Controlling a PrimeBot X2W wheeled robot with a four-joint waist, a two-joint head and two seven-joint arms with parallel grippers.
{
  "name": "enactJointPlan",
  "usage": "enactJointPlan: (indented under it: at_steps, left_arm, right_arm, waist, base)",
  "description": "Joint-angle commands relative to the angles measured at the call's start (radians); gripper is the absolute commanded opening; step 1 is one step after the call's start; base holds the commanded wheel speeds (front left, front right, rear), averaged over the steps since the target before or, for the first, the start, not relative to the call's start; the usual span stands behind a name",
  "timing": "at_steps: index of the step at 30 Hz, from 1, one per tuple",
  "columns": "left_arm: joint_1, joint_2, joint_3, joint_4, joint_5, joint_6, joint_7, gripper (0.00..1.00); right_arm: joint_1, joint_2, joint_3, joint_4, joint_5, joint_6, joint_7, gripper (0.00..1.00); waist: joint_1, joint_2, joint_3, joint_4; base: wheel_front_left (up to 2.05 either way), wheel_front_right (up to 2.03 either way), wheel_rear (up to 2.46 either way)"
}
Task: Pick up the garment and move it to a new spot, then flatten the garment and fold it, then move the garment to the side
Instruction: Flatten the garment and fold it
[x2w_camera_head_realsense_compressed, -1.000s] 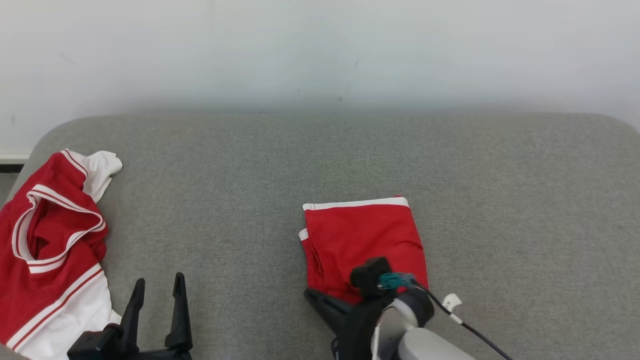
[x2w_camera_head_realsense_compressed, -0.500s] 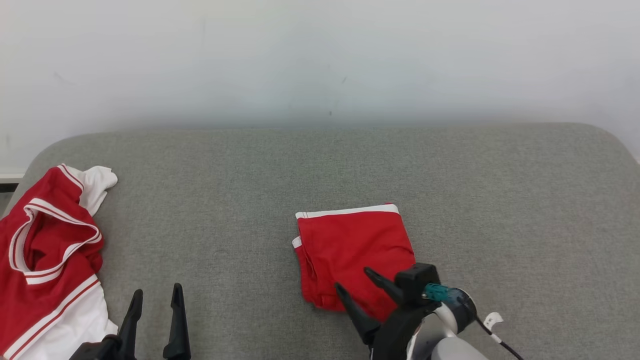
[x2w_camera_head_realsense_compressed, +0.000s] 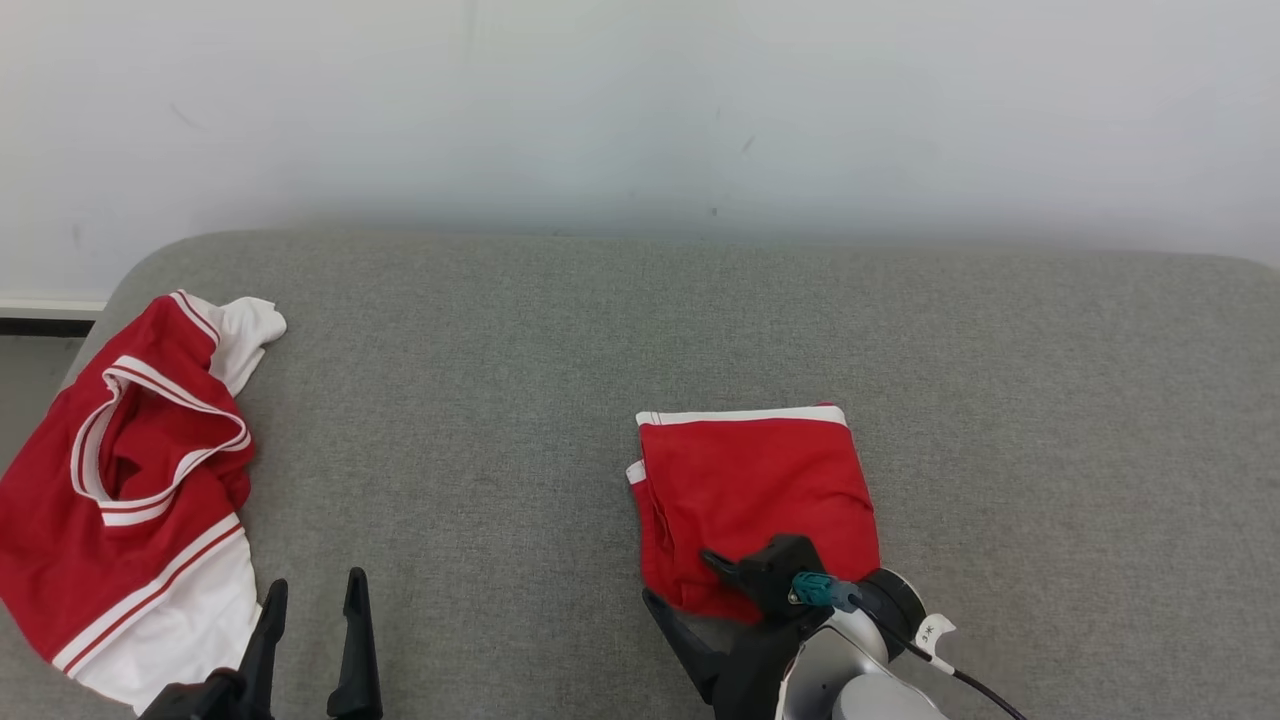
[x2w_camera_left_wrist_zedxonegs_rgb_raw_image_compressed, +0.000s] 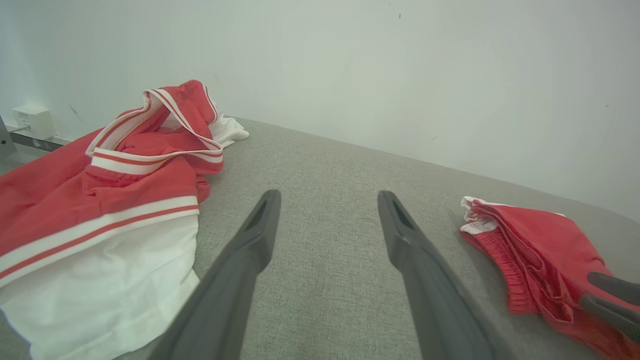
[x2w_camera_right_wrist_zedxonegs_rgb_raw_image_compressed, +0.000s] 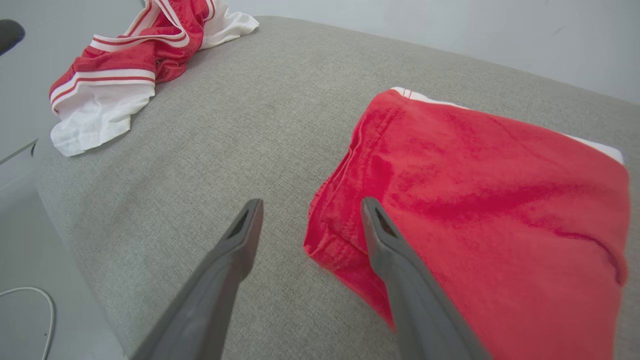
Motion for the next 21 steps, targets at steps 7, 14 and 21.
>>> enactJointPlan:
  at_steps: [7,14,21]
  left_arm:
    - [-0.015,0.001,-0.002,-0.001,-0.003,0.001,-0.001,1.0]
    - [-0.029,0.001,-0.011,0.002,-0.009,0.005,-0.001,1.0]
    - [-0.035,0.001,-0.013,0.008,-0.015,0.007,-0.001,1.0]
  right_arm:
    - [-0.031,0.0,-0.001,0.028,-0.012,-0.002,0.027,1.0]
    - [-0.056,0.001,-0.009,0.063,-0.023,-0.002,0.04,1.0]
    - [-0.069,0.001,0.008,0.074,-0.023,-0.002,0.03,0.35]
  waist:
    - [0.0,0.0,0.012,0.012]
    - [0.0,0.0,0.03,0.021]
    - [0.0,0.0,0.035,0.03]
  base:
    - [0.0,0.0,0.0]
    - [0.0,0.0,0.0]
    - [0.0,0.0,0.0]
